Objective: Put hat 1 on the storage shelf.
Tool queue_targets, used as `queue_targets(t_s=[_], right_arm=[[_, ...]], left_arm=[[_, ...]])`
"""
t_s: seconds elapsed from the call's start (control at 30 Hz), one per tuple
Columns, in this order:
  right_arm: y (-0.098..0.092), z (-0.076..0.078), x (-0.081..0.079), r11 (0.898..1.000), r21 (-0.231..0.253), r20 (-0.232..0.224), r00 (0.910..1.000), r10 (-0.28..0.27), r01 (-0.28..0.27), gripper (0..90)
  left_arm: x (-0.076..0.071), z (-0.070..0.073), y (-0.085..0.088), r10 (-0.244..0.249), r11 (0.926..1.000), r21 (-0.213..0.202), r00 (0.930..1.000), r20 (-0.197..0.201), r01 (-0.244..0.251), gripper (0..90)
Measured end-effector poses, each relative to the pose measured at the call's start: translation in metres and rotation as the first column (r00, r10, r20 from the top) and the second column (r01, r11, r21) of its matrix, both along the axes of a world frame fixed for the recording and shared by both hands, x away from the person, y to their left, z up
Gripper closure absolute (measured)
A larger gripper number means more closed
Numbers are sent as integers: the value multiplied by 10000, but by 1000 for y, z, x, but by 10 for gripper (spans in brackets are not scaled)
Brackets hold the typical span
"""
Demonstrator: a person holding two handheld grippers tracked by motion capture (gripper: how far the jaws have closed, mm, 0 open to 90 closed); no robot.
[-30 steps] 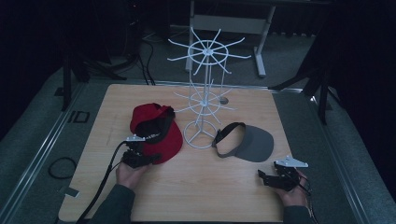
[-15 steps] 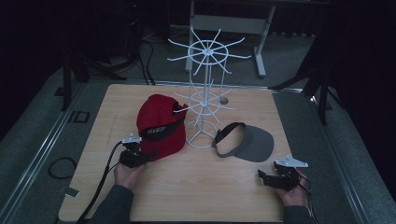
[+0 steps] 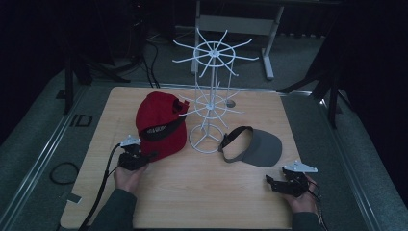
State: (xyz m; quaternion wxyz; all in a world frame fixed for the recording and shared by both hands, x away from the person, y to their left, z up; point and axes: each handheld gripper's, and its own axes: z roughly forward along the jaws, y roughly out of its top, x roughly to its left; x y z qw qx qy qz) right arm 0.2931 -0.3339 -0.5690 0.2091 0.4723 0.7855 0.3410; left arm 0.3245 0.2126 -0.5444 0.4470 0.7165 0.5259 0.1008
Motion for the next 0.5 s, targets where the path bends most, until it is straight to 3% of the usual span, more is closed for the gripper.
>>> queue_targets(t_s=[0.5], right_arm=[[0,0,0,10000,-2,-4,10000,-3,3,185]], left_arm=[[6,29,26,683,9976,17,9945,793,-686,860]])
